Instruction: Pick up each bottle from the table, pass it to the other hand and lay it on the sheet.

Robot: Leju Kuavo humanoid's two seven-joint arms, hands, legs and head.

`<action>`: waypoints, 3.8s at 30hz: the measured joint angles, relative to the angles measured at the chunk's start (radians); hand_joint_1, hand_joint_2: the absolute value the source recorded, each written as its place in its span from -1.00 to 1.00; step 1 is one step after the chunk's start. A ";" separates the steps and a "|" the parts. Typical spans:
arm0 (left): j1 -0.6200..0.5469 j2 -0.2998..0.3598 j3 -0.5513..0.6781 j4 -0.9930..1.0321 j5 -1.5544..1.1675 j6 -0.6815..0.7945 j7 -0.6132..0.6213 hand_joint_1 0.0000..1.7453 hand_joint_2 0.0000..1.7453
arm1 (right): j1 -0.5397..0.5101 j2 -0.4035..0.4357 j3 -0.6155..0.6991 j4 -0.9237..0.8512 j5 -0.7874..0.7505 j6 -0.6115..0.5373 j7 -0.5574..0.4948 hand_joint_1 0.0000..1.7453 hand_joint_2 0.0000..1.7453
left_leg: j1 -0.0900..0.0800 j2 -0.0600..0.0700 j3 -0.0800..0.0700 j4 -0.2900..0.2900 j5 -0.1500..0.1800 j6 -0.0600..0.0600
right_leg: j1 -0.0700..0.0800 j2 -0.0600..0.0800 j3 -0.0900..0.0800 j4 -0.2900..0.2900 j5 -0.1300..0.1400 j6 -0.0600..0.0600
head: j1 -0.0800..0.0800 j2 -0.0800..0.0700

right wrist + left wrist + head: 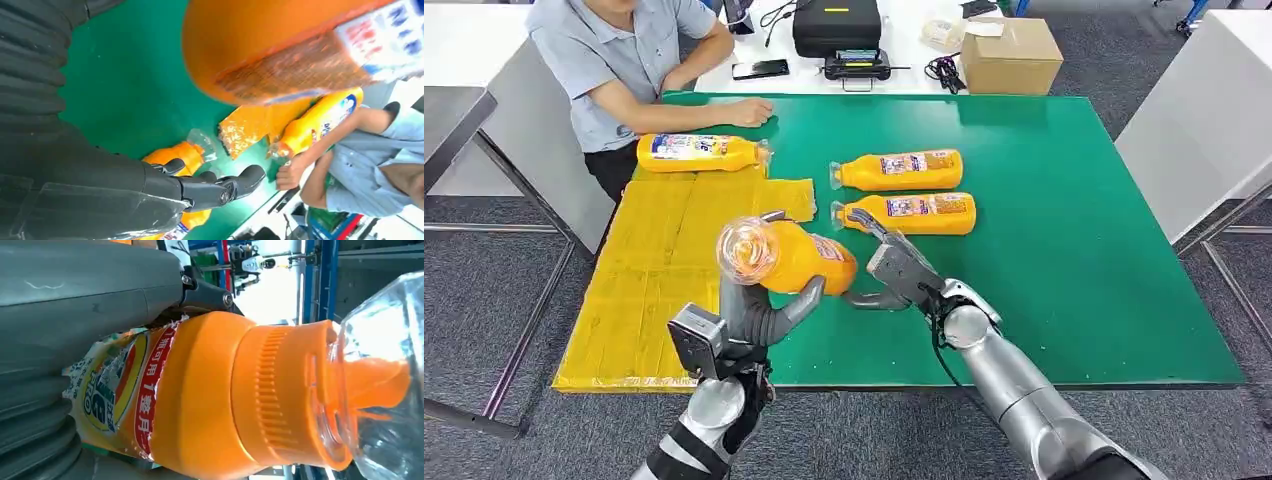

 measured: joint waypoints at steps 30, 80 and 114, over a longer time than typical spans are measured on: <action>-0.222 0.143 0.253 0.512 -1.620 0.121 0.717 1.00 1.00 | 0.183 0.059 -0.201 -0.086 0.130 -0.141 -0.068 -1.00 1.00 | 0.002 0.000 0.000 0.000 0.001 -0.002 | 0.001 0.000 -0.002 0.002 0.000 0.000 | 0.000 0.000; -0.386 0.118 0.246 0.821 -1.370 -0.041 0.585 -1.00 1.00 | 0.181 0.111 -0.242 -0.031 0.188 -0.081 -0.058 -1.00 1.00 | 0.002 0.000 0.003 0.000 0.002 -0.003 | 0.001 0.000 0.002 0.002 0.000 -0.001 | 0.001 0.000; 0.247 0.083 0.020 -0.240 -0.773 0.203 0.176 -1.00 1.00 | 0.010 -0.241 -0.182 0.102 0.797 -0.209 0.290 -1.00 1.00 | 0.000 -0.001 -0.003 0.000 0.000 0.000 | 0.000 -0.002 -0.002 -0.001 0.000 0.000 | 0.000 0.000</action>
